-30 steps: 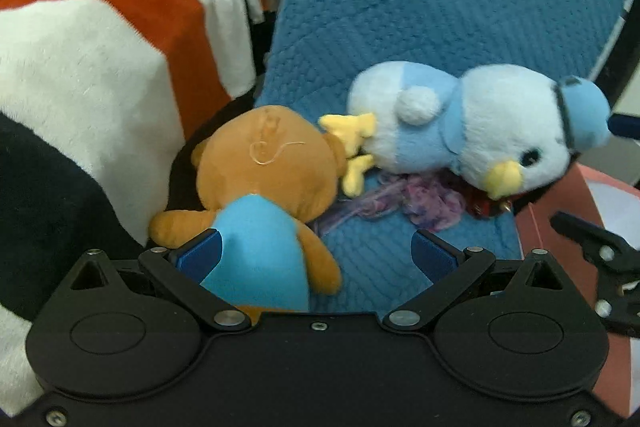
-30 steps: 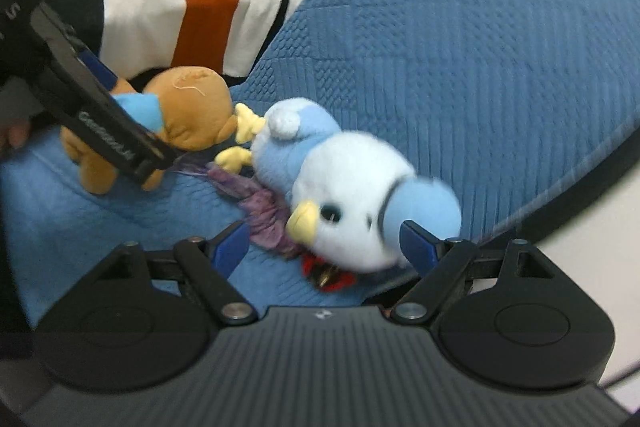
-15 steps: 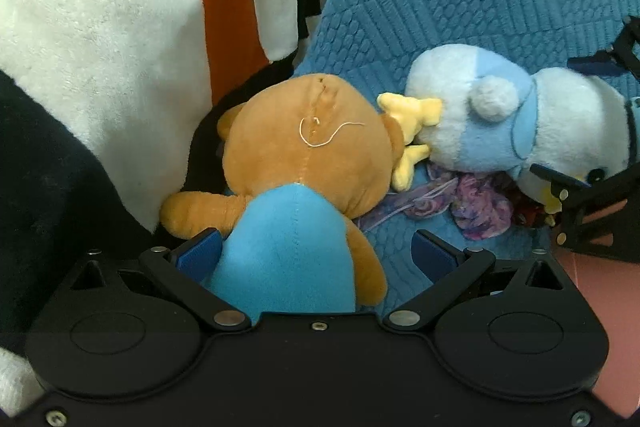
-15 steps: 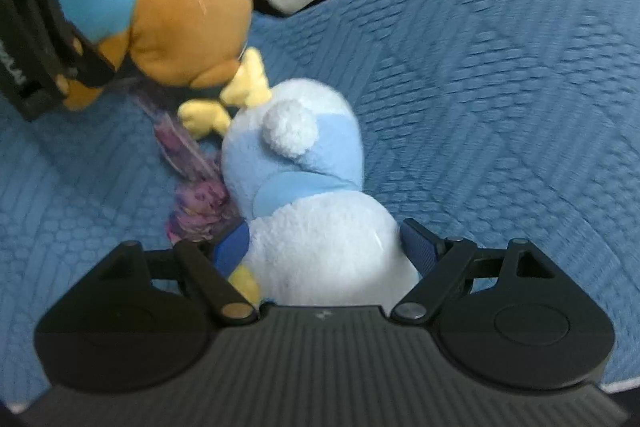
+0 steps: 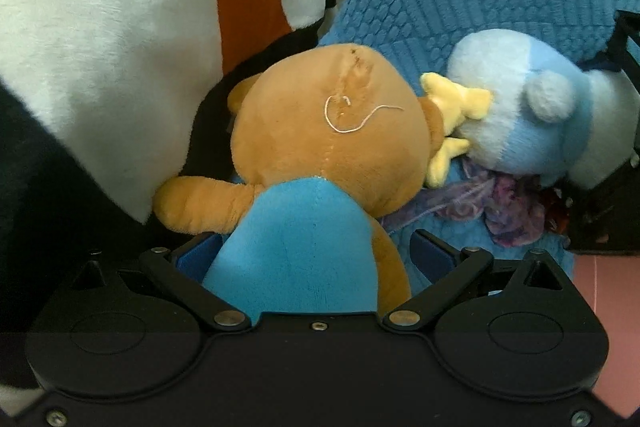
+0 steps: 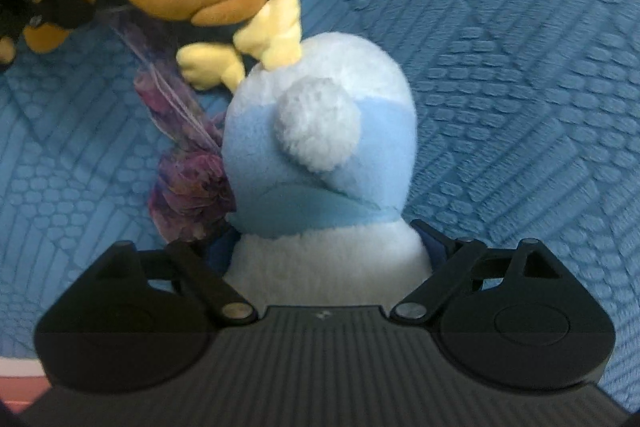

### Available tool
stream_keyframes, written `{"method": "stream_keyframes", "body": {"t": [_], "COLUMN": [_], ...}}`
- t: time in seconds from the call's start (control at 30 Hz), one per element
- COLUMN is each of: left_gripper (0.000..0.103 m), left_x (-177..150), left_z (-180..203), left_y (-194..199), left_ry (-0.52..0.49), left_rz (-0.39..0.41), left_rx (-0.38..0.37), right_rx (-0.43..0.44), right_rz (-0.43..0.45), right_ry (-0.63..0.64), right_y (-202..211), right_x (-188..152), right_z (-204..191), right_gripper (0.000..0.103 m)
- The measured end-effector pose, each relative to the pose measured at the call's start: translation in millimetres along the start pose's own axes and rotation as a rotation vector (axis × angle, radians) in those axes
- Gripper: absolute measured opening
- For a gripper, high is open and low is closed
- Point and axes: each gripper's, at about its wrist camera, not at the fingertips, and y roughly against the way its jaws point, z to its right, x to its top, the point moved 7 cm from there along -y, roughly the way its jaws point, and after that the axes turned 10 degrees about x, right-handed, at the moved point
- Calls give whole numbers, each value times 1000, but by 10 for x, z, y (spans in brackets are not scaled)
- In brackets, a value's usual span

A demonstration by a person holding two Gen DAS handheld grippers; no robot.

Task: Organize objects
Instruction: 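Move the right tool down onto the white-and-blue duck plush, then close the right gripper on the duck while the left gripper grasps the orange bear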

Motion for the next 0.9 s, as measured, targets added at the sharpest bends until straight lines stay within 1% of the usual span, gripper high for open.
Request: {"method": "stream_keyframes", "body": {"t": [0.13,0.2,0.23,0.3,0.37,0.43,0.5,0.57,0.73,0.9], "left_gripper": [99,95,89,86,77,72,69,66,66,66], "left_x": [16,17,19,14,3,7,-5,-24,-115,-201], "left_z": [29,28,25,24,27,32,18,15,22,57], "left_y": [-59,-102,-107,-93,-72,-34,-4,43,154,254], "left_ry": [-4,-10,-13,-22,-30,-28,-3,0,18,5], "left_rz": [-12,-21,-18,-1,10,22,20,22,15,22], "left_rx": [6,21,26,21,24,12,-12,-32,-105,-128], "right_rx": [-15,-23,-28,-48,-85,-91,-86,-60,-5,61], "right_rz": [-19,-23,-19,-6,19,53,84,110,195,284], "right_ry": [4,3,-6,-26,-39,-74,-138,-231,-483,-725], "right_y": [-38,-18,7,80,198,328,465,599,921,1247], "right_x": [-40,-55,-63,-76,-96,-126,-175,-259,-573,-976], "right_z": [-26,-51,-57,-65,-73,-70,-35,22,162,266], "right_gripper": [91,86,84,82,81,81,81,81,81,81]}}
